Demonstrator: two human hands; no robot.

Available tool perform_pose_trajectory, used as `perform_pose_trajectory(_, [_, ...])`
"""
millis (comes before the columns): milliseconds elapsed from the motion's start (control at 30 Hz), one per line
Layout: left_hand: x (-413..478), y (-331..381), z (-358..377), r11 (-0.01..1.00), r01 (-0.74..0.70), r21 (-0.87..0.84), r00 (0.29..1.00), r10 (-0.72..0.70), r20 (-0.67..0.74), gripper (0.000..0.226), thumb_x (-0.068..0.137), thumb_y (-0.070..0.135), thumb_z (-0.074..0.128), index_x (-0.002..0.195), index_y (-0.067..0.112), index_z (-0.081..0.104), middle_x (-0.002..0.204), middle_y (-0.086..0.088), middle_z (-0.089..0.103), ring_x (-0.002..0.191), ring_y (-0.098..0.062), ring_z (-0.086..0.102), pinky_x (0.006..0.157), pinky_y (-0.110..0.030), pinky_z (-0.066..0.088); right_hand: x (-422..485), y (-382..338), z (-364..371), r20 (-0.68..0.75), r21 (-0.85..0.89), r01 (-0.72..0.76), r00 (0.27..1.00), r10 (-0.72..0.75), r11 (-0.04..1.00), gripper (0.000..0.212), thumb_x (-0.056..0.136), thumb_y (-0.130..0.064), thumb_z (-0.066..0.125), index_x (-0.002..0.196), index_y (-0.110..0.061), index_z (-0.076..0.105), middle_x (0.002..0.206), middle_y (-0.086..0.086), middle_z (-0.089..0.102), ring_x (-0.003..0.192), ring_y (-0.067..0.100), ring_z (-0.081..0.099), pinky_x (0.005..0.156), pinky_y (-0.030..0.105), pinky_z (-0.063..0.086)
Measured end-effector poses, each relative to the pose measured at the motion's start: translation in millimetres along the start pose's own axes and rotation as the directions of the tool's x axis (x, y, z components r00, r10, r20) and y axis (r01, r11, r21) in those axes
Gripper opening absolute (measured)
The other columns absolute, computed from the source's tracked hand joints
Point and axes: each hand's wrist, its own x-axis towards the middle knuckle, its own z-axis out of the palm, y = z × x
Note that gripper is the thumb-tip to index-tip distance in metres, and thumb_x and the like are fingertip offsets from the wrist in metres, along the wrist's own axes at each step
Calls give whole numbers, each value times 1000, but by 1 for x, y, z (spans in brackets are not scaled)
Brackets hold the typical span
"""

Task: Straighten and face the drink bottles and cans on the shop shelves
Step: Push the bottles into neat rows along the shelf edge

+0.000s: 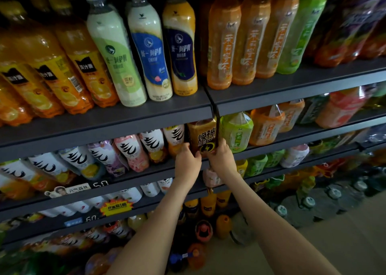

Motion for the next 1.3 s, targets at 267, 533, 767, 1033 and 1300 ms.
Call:
perform_pose_trajectory(267, [7,16,60,980,23,-198,969,-70,-237,70,84,29,70,136,-2,35,132,-17,50,122,-29,51,97,-36,48,11,48,-17,-396,37,78,917,-57,996,94,75,-35,78,139,6,24,129,23,36,120,36,33,102,44,35])
perform_pose_trajectory(533, [17,24,100,970,32,-241,913,-127,-389,114,71,35,81,148,0,5,150,-18,27,139,-28,29,108,-37,34,46,72,-6,-424,118,168,900,-103,979,116,68,-43,81,148,-2,7,145,21,28,134,36,27,109,47,28])
perform_pose_trajectory(767, [31,15,108,967,68,-246,898,-166,-406,103,65,38,83,141,4,21,138,-16,42,127,-30,45,95,-49,49,56,80,-12,-348,199,230,925,-151,952,118,69,-37,83,146,5,3,145,23,27,136,35,26,111,42,32])
perform_pose_trajectory(1033, [36,1,101,972,48,-229,929,-128,-348,108,68,33,82,146,8,13,142,-13,40,129,-28,43,103,-45,43,62,80,-20,-260,180,245,946,-195,953,119,70,-36,82,144,12,2,146,27,24,138,36,23,113,34,24])
perform_pose_trajectory(1300, [-6,36,130,952,13,-305,825,-183,-535,92,76,17,78,144,3,16,146,-20,22,133,-33,27,109,-44,34,47,103,-56,-218,89,269,945,-245,959,83,88,-29,66,146,0,14,146,17,28,136,27,24,106,37,36])
